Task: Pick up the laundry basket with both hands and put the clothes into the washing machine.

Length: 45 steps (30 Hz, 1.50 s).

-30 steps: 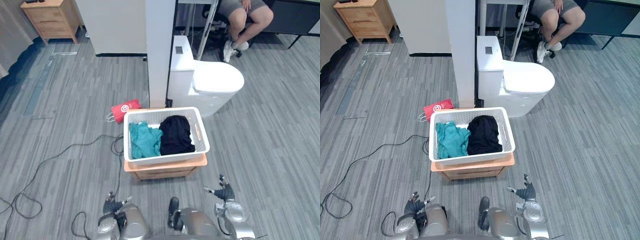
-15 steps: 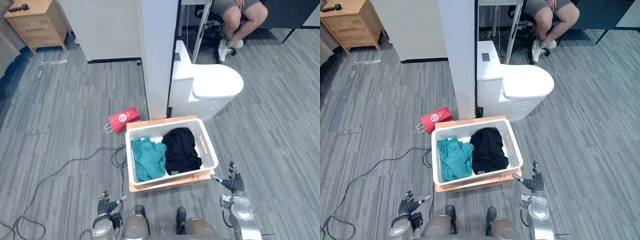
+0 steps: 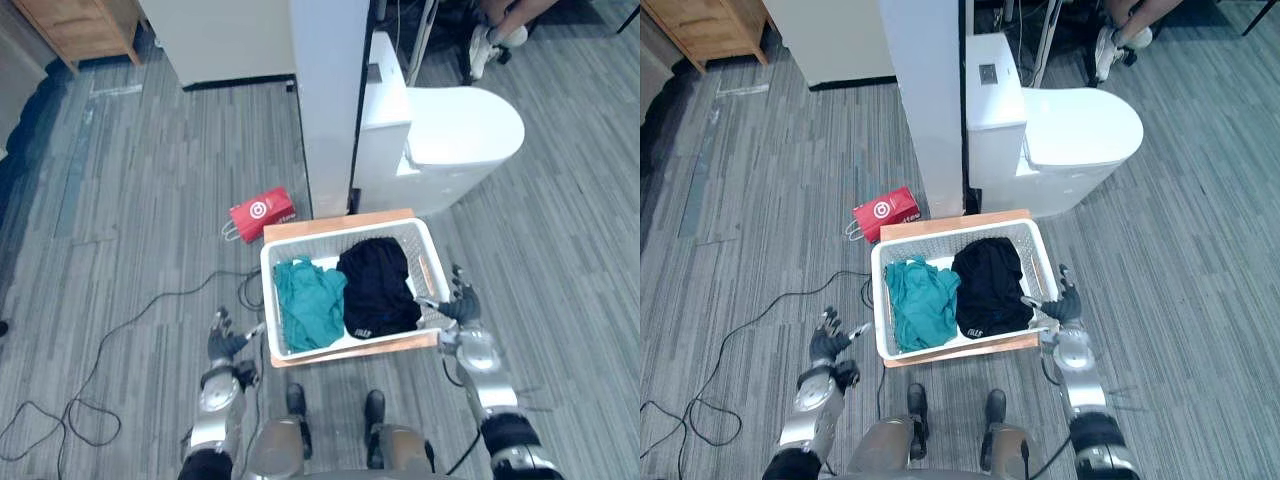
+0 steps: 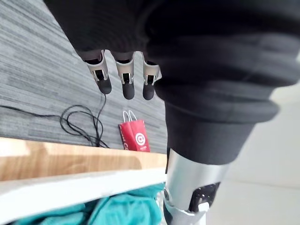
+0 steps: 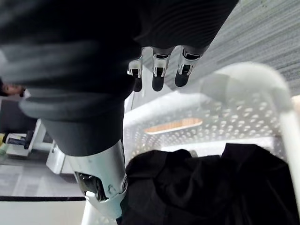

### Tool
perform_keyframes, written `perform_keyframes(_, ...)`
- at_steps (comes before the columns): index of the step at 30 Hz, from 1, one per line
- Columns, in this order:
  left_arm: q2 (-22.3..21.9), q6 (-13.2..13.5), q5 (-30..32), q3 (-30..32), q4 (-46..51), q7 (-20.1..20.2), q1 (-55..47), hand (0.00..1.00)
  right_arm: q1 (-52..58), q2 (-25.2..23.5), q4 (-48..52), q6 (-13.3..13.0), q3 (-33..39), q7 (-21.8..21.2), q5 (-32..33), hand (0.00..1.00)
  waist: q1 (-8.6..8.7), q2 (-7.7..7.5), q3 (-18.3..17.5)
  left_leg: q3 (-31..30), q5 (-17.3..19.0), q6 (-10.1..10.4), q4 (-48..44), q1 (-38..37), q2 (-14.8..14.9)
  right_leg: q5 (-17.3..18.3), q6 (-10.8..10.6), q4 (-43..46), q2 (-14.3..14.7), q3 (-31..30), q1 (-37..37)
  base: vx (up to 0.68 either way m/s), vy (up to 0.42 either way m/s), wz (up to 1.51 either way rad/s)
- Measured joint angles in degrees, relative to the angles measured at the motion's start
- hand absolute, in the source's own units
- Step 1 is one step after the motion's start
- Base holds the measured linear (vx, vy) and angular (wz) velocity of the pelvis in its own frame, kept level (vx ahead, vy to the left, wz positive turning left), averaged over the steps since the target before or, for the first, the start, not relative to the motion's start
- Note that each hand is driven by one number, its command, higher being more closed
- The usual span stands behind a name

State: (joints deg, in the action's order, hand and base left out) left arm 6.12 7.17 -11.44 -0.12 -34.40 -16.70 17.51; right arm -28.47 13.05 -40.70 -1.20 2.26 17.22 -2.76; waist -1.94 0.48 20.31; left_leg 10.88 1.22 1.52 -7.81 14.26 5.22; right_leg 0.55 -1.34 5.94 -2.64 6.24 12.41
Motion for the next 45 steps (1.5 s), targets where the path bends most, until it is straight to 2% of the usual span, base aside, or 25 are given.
perform_keyframes(4,1.33,-0.76,1.24,-1.66,-5.35,-1.11,7.20,0.00,-7.18,1.07,-5.83,0.93,0.16,0.53,0.39,0.00,0.88,-0.17,2.13,-0.14,-1.68,-0.32,1.35,1.49,-0.44,-0.87,-0.05,0.16,-0.30,0.05,2.10,-0.08,0.018,0.03)
perform_keyframes(7,1.07,-2.91,3.50,-1.76,-11.44,-1.71,11.17,0.00,-10.77,1.41,-7.92,1.70,0.13,0.58,0.67,0.00,1.19,-0.18,3.22,-0.04,-2.45,-0.51,2.02,2.27,-0.60,-1.36,0.03,0.33,-0.35,-0.15,3.41,-0.05,0.009,-0.03)
perform_keyframes(10,0.92,-2.92,5.68,-1.73,-11.64,-2.50,11.91,0.00,-11.34,1.76,-7.90,1.59,0.02,1.23,1.75,0.00,1.06,-0.11,3.36,0.05,-2.84,-0.43,2.37,3.10,-0.51,-1.53,0.20,0.54,-0.23,-0.33,4.50,-0.04,-0.003,-0.03)
perform_keyframes(11,0.91,-2.90,6.23,-1.74,-11.73,-2.50,12.05,1.00,-11.43,1.75,-7.90,1.53,-0.06,1.42,2.25,1.00,1.06,-0.11,3.36,0.11,-3.11,-0.34,2.80,3.09,-0.52,-1.53,0.21,0.72,-0.21,-0.40,4.85,-0.03,-0.010,-0.04)
perform_keyframes(16,1.62,-3.03,9.98,-1.74,-12.43,-2.28,12.88,1.00,-11.52,1.90,-7.96,1.38,-1.28,1.24,2.89,1.00,1.10,-0.11,3.48,0.50,-3.64,-0.29,3.44,2.98,-0.33,-1.74,0.43,0.75,0.13,-0.92,5.28,-0.01,-0.005,-0.04)
perform_keyframes(23,3.83,-4.09,9.97,-1.57,-12.02,-2.93,12.67,1.00,-9.36,2.02,-5.90,1.33,-2.29,-0.11,5.75,1.00,1.15,-0.02,4.77,1.16,-3.67,-0.25,3.95,1.63,-0.20,-1.84,0.45,0.62,0.37,-1.70,4.59,0.00,-0.003,-0.06)
perform_keyframes(27,4.05,-5.87,9.73,-1.74,-6.19,-2.55,7.76,1.00,-1.59,0.46,3.58,1.65,-0.94,-0.98,7.34,1.00,1.48,-0.08,4.89,1.20,-3.67,-0.24,4.73,0.36,-0.28,-1.96,0.33,-0.30,0.38,-1.72,3.32,0.05,0.008,-0.01)
perform_keyframes(29,2.66,-6.76,8.67,-2.06,1.68,-2.32,0.04,1.00,5.02,-1.21,12.01,1.71,0.55,-0.91,7.26,1.00,1.79,-0.10,4.88,1.30,-3.44,-0.10,5.56,-1.84,-0.34,-1.96,0.32,-1.23,0.45,-1.93,1.11,0.08,0.019,-0.03)
perform_keyframes(33,1.07,-6.74,8.52,-2.28,14.83,-1.98,-10.19,1.00,13.79,-1.86,23.28,1.56,1.31,-1.32,6.62,1.00,1.95,-0.27,4.76,2.37,-2.41,0.11,5.54,-4.53,-0.21,-1.92,0.27,-2.32,0.68,-3.27,-1.47,0.05,0.013,-0.16)
perform_keyframes(36,0.82,-6.59,7.49,-2.28,24.55,-0.15,-18.98,1.00,21.10,-4.43,31.46,1.37,2.20,-2.69,5.81,1.00,2.78,-0.56,3.02,5.29,-0.94,0.29,5.35,-7.08,-0.01,-2.15,-0.16,-3.39,0.98,-6.26,-3.07,0.04,0.025,-0.51)
perform_keyframes(37,0.70,-6.54,7.49,-2.47,26.99,1.36,-21.87,1.00,24.18,-5.19,33.84,1.16,2.56,-3.15,4.78,1.00,2.88,-0.71,1.15,7.00,-0.01,0.41,4.92,-7.40,0.15,-2.53,-0.63,-4.17,1.17,-7.99,-3.07,0.06,0.028,-0.57)
perform_keyframes(39,0.22,-6.52,7.49,-2.90,29.10,3.43,-24.93,1.00,28.06,-6.03,37.16,1.12,3.16,-3.87,3.68,1.00,3.19,-1.05,-0.98,9.94,1.54,0.39,4.05,-8.44,0.47,-2.77,-0.98,-4.32,1.48,-10.48,-3.10,0.08,0.041,-0.81)
perform_keyframes(41,-0.25,-6.52,7.49,-3.13,30.87,4.78,-26.90,1.00,30.60,-6.78,39.99,1.10,3.63,-4.59,2.44,1.00,4.21,-1.65,-1.93,12.98,3.56,0.34,1.65,-9.22,1.09,-2.99,-1.32,-4.13,1.91,-13.40,-3.20,0.06,0.041,-0.94)
perform_keyframes(43,-0.50,-6.52,7.15,-3.62,32.17,5.57,-27.63,1.00,32.51,-6.92,42.00,1.01,4.45,-5.05,2.06,1.00,4.71,-2.43,-2.98,18.71,7.12,0.34,-2.42,-10.52,2.71,-4.01,-2.58,-4.22,3.12,-18.67,-3.06,0.04,0.058,-1.31)
perform_keyframes(44,-0.58,-6.52,6.92,-3.72,32.19,5.64,-27.50,1.00,32.69,-6.91,42.09,0.88,4.53,-5.05,2.06,1.00,5.01,-2.48,-3.21,20.08,8.02,0.29,-3.38,-10.88,3.21,-4.54,-2.73,-4.35,3.43,-19.25,-3.02,-0.02,0.051,-1.39)
perform_keyframes(45,-0.64,-6.52,6.88,-3.72,32.21,5.66,-27.48,1.00,32.74,-7.00,42.08,0.55,4.68,-5.09,2.08,1.00,5.77,-2.48,-3.75,23.22,9.23,0.23,-4.50,-12.00,4.46,-6.73,-3.10,-6.05,4.03,-17.18,-2.85,-0.05,0.025,-1.31)
